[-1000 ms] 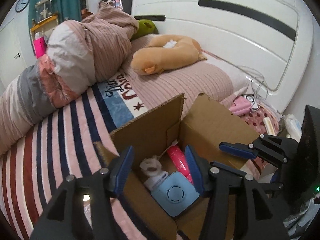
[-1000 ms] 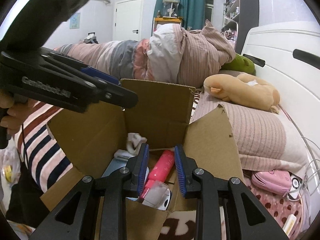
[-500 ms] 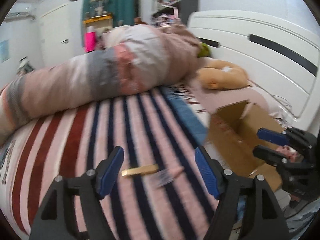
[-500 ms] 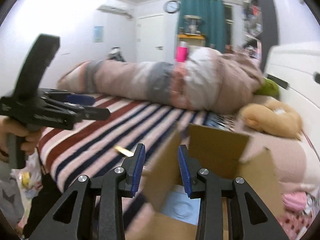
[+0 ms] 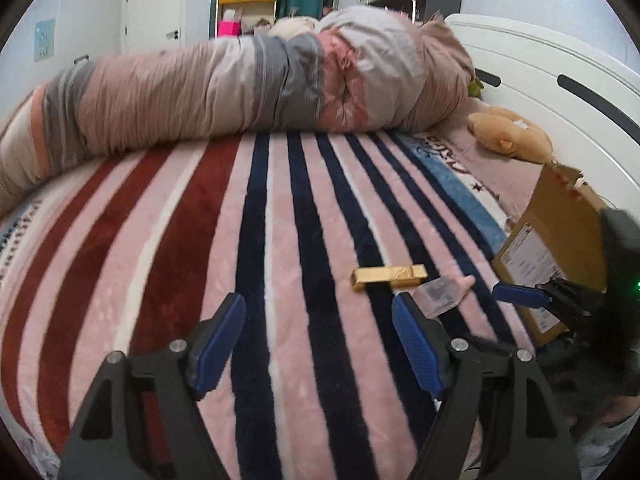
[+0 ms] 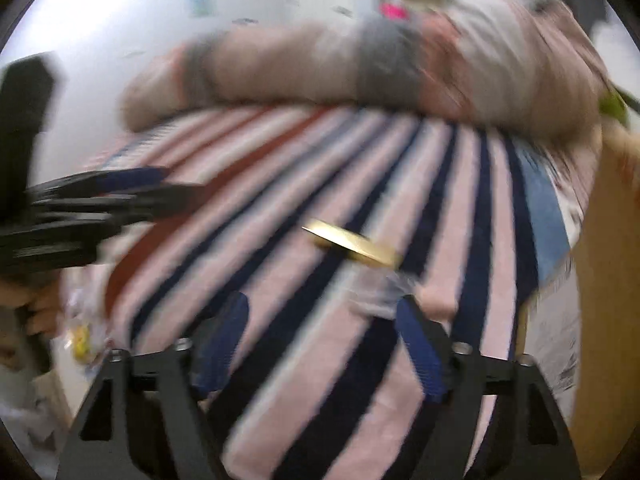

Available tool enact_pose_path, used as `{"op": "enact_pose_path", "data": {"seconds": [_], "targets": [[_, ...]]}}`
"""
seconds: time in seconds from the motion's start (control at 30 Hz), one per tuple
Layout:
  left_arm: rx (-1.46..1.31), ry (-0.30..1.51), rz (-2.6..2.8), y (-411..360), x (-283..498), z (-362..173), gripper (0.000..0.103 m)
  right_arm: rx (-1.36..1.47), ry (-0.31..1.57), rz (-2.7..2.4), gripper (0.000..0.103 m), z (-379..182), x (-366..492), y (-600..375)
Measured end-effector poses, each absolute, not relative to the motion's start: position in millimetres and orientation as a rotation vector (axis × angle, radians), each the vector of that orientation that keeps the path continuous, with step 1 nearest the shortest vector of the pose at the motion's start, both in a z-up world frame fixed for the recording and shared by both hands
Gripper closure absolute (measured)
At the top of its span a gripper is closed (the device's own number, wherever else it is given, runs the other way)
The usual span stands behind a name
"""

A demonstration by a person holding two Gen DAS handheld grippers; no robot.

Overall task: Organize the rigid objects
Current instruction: 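Grasp the clear square bottle with the right gripper while the left grasps the gold bar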

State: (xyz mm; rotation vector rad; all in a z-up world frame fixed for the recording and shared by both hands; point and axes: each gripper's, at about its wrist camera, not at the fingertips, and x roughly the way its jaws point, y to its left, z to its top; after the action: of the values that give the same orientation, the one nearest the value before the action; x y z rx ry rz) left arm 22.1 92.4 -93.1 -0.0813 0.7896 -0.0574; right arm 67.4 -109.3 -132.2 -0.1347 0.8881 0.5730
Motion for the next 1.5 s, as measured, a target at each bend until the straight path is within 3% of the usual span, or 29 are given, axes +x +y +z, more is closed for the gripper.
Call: {"op": "enact_pose_path", "data": {"seconds": [0.17,0.37,0.93,1.07,1.2,1.5], "targets": [[-0.101,0.839,-0.078,94.7,42.3,-118.7,0.030,-0.101,0.961,0.444,0.022,-173.0,93.8,-114.2],[-0.136,0.880,-0.094,94.4,67.0,-136.7,0.030,-0.133,0.916,0.480,0.011,-176.9,101.7,-102.7],[-0.094,0.941,-0.327,33.0,153.3,-172.5,0.031,-0.109,0.844,0.572,0.015,-183.8,84.7,-125.4],[-0.057,0.994,-0.396,27.1,143.9,-176.4,0.043,-0.089,0.842,0.583,0.015,-186.0,85.6,-127.5],[-0.125,1.024,-0.495,38.7,126.1,-173.2,0.071,-0.089,0.834,0.588,0.015,-187.2,83.2,-128.7],[-0.037,0.984,-0.417,14.7,125.9,-180.7,0.075,-0.113,0.832,0.573,0.015,-187.9,82.6,-124.4]]}}
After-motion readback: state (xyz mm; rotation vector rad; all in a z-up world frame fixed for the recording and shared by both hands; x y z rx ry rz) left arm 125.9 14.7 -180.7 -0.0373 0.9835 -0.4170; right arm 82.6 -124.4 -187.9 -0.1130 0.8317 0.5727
